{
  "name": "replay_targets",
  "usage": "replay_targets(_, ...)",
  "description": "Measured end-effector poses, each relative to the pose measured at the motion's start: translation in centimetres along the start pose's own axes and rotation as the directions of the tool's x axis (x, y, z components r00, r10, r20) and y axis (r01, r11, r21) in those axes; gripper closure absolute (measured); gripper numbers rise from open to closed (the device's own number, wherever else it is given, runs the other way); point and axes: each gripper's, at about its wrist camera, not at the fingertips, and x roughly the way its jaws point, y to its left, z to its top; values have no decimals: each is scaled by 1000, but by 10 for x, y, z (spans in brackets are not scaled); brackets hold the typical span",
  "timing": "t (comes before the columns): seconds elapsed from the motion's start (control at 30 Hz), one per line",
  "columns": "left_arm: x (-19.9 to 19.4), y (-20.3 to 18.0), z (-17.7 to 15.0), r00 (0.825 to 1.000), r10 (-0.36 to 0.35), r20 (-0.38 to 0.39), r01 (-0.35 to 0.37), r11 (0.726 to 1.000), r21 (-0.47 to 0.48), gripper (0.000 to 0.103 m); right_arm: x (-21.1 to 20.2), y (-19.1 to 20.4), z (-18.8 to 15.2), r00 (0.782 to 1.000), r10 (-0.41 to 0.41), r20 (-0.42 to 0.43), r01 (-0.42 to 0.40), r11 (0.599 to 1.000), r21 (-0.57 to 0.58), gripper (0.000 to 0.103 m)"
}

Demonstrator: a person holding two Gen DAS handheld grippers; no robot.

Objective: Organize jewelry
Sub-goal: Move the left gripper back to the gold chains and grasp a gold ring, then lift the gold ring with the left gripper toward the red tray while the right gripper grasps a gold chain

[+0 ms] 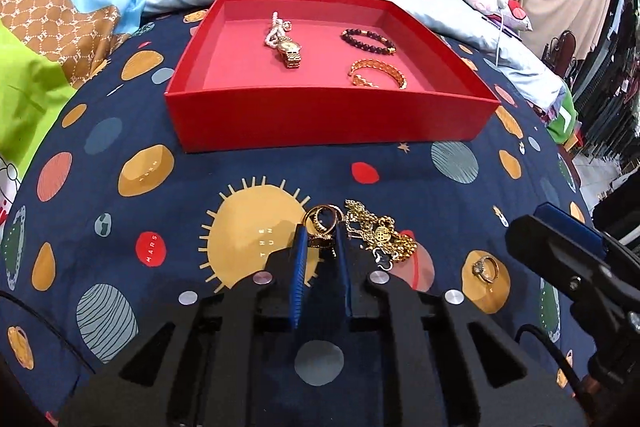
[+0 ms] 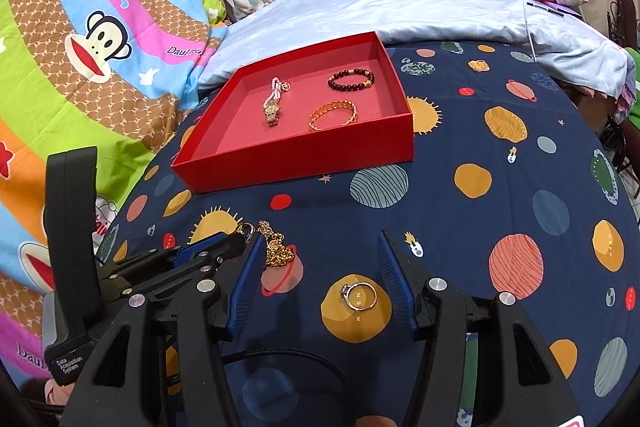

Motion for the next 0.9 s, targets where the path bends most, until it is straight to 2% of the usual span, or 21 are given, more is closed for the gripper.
replay_targets(0.17,-7,5,0,1000,-7,1,7,1000,-16,90,3,2,-2,1000,17,-15,-17,1000,-7,47)
replay_targets(0.27,-21,12,1,1000,-11,19,11,1000,-27,90,7,8,-5,999,40,-36,-41,999,-27,56)
replay_targets(0.43,-38,27,0,1000,-4,31,6,998,-59,90,20,20,-12,993,79,-84,-83,995,-50,77)
replay_targets(0.63,-45,38,-4,999,4,33,-1,997,-79,89,41,34,-18,987,93,-130,-102,993,-62,78)
replay_targets(0.8,-45,43,-8,1000,4,29,-2,997,-82,89,50,28,-15,989,72,-128,-78,996,-39,80)
replay_targets(0.9,-44,44,-8,1000,0,26,2,996,-86,89,56,25,-13,989,65,-137,-69,997,-31,85)
